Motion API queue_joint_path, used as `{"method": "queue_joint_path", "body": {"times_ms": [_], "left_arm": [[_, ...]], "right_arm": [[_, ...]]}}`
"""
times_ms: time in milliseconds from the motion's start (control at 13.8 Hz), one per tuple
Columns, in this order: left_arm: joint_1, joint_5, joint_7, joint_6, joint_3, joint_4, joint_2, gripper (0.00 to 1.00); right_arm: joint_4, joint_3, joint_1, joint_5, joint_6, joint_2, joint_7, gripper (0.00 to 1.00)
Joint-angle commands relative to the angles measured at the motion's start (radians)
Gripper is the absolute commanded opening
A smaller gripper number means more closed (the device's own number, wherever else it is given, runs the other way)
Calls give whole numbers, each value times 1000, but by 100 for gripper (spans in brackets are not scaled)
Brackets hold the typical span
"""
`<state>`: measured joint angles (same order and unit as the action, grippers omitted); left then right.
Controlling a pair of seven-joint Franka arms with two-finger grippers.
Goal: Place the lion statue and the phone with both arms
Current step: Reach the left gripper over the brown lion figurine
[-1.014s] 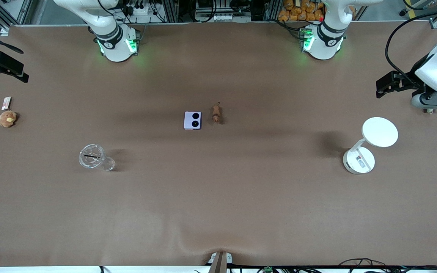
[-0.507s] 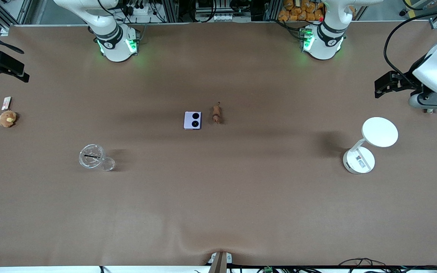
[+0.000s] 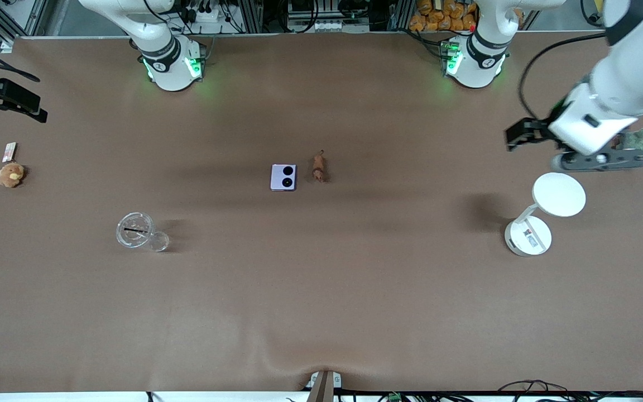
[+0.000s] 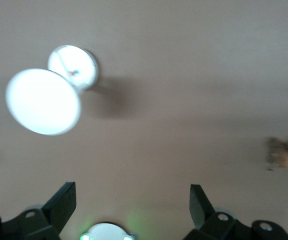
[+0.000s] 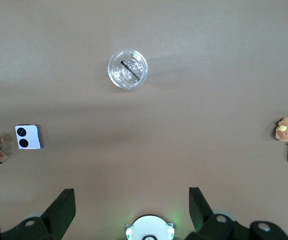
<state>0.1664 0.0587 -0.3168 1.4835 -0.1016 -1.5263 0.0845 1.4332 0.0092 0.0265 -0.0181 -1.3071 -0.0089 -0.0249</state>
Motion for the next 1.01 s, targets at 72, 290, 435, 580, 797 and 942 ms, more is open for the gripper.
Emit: {"method": "queue_joint_path", "body": {"times_ms": [72, 290, 435, 580, 797, 942], "left_arm": [[80, 101, -148, 20, -7, 25, 53, 100], [177, 132, -195, 89, -7, 22, 93, 100], [241, 128, -241, 109, -7, 18, 135, 100], [306, 125, -272, 161, -6, 11, 182, 100], [404, 113, -345, 256, -4, 6, 277, 100], [479, 46, -437, 332, -6, 6, 349, 100]], "right_arm": [[7, 2, -3, 6, 2, -6, 3, 100], [12, 2, -3, 6, 8, -6, 3, 100], [12, 2, -3, 6, 9, -6, 3, 100], [12, 2, -3, 6, 11, -6, 3, 100], [12, 2, -3, 4, 11, -6, 3, 100], [12, 2, -3, 4, 12, -6, 3, 100]]}}
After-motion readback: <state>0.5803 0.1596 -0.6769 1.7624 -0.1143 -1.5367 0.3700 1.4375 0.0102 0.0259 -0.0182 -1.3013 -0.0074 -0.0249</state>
